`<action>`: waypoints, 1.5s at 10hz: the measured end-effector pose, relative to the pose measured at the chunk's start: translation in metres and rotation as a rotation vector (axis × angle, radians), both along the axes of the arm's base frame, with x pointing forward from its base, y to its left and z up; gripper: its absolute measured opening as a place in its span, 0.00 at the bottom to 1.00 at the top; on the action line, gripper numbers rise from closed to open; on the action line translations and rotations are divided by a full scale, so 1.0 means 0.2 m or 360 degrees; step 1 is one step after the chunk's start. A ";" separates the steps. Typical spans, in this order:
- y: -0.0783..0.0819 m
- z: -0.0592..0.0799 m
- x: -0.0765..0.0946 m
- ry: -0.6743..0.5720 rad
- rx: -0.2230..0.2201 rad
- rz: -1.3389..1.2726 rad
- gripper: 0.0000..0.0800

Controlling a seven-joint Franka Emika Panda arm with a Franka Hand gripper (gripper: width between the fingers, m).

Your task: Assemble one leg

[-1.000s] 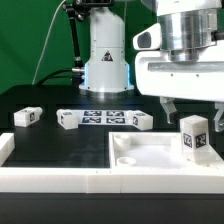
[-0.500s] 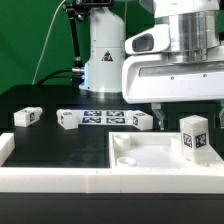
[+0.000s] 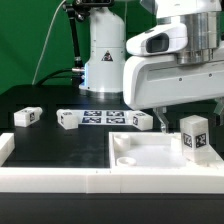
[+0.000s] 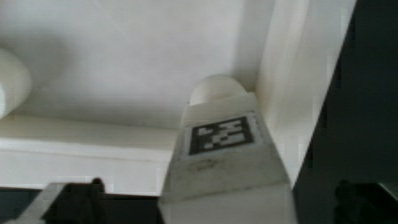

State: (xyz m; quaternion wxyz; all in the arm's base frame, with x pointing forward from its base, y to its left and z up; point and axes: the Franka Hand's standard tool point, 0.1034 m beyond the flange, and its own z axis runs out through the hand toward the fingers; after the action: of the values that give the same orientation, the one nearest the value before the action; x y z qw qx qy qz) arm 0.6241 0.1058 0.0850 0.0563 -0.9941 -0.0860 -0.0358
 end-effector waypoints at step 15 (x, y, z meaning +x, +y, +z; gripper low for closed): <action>0.03 -0.01 0.00 0.0186 0.0099 -0.1838 0.36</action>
Offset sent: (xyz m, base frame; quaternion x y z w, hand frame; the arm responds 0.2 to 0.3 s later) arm 0.0000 0.0000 0.0000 0.0000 0.0000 0.0000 1.0000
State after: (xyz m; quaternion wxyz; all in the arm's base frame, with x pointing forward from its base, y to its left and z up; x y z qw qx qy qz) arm 0.6247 0.1122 0.0826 0.0615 -0.8781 0.4745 -0.0084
